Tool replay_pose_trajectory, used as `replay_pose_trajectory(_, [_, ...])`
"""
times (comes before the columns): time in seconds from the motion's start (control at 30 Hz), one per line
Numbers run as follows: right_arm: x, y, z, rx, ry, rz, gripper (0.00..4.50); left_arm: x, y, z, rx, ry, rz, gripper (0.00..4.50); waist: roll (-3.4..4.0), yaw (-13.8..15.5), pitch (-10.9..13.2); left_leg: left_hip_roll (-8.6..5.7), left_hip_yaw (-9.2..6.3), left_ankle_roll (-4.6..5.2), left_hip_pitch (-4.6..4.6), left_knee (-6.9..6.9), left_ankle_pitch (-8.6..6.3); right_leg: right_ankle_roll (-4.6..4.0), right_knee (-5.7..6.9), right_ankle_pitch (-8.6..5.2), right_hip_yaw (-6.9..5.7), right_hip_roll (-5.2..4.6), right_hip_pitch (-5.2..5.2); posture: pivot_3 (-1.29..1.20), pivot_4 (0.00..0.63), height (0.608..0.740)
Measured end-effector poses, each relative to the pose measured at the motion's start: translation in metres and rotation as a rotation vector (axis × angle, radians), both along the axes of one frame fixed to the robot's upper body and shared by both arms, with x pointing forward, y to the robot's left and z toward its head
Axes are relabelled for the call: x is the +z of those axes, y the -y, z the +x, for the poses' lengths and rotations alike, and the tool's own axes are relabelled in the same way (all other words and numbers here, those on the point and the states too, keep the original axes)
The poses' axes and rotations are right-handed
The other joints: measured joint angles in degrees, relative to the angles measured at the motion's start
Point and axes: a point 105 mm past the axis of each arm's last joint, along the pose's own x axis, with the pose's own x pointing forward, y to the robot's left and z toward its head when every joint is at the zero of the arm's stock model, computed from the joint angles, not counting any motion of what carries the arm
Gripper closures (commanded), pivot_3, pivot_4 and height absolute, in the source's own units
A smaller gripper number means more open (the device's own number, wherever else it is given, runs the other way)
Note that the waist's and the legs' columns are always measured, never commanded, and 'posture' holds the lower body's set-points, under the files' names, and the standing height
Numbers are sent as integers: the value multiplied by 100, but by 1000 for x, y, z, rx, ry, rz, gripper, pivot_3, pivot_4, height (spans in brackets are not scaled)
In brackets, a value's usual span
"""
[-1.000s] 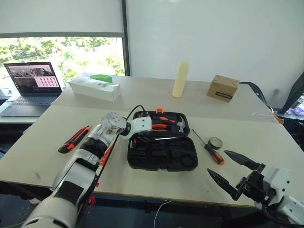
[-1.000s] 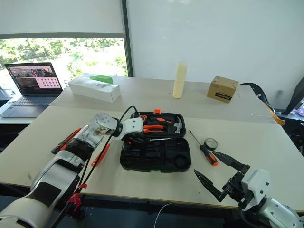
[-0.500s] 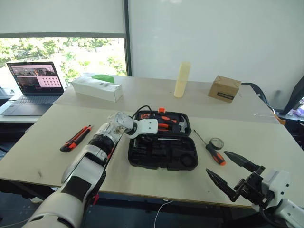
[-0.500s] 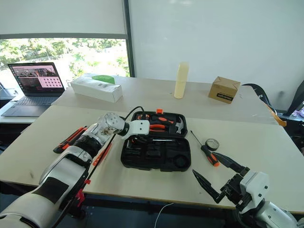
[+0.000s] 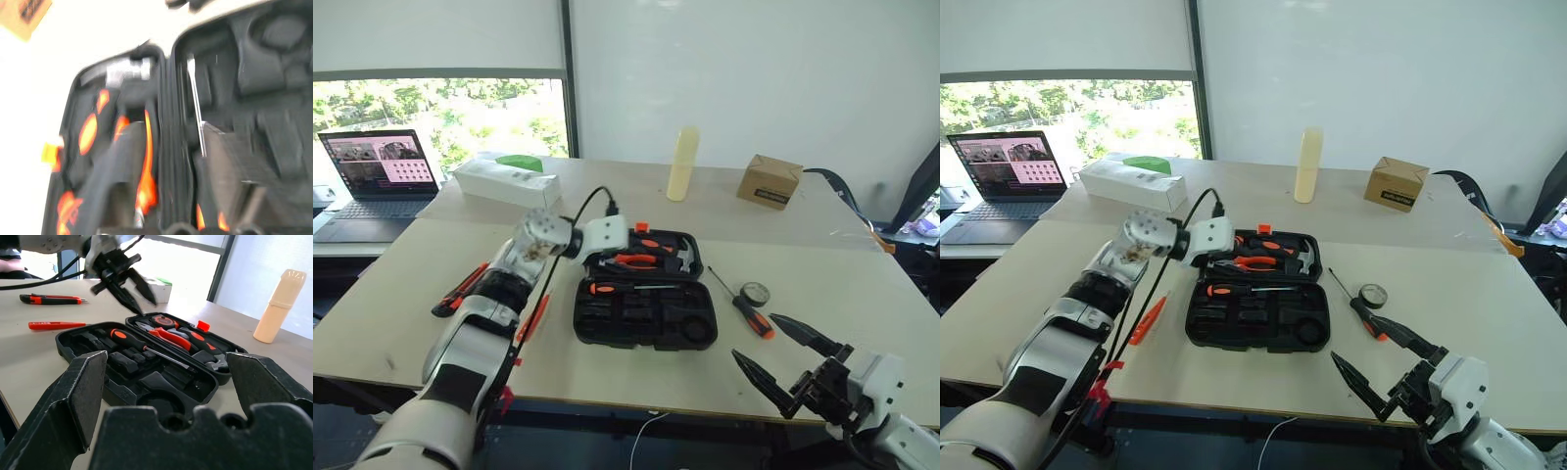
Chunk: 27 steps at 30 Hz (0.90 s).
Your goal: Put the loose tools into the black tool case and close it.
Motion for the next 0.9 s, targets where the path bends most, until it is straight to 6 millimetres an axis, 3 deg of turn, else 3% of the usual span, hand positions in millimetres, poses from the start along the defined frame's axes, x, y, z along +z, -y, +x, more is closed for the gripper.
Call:
replay_pose_trajectory(0.03, [0, 0, 1, -2, 2, -1, 0, -9, -3, 0, 19, -26, -4, 4328, -1, 11, 1, -1, 0, 0, -6, 4, 0, 1, 0, 1, -1, 0, -1, 0, 150, 740])
replay_pose_trajectory(0.07, [1, 0, 1, -3, 6, -5, 0, -16, -5, 1, 38, -48, -7, 4420, -1, 20, 1, -5, 0, 1, -15, 7, -1, 2, -1, 1, -1, 0, -2, 0, 150, 740])
replay_pose_trajectory(0.53, [1, 0, 3, -4, -3, -5, 0, -30, 9, 2, 89, -122, -62, 4420, 1, 83, 0, -41, -59, 4, -25, 12, -1, 19, -8, -5, -1, -10, 19, 0, 150, 740])
replay_pose_trajectory(0.77, [0, -1, 4, -8, -8, -2, 0, -35, 16, 5, 96, -65, 37, 4420, 17, 92, -17, -52, -84, 8, -15, 14, -2, 24, -10, -8, 1, -10, 48, 0, 150, 740])
replay_pose_trajectory(0.9, [0, -1, 5, -19, -8, 9, 0, -42, 20, 4, 94, -55, 116, 4420, 31, 85, -31, -51, -104, 20, 51, 8, -11, 31, -20, -16, 3, -11, 117, 0, 150, 740])
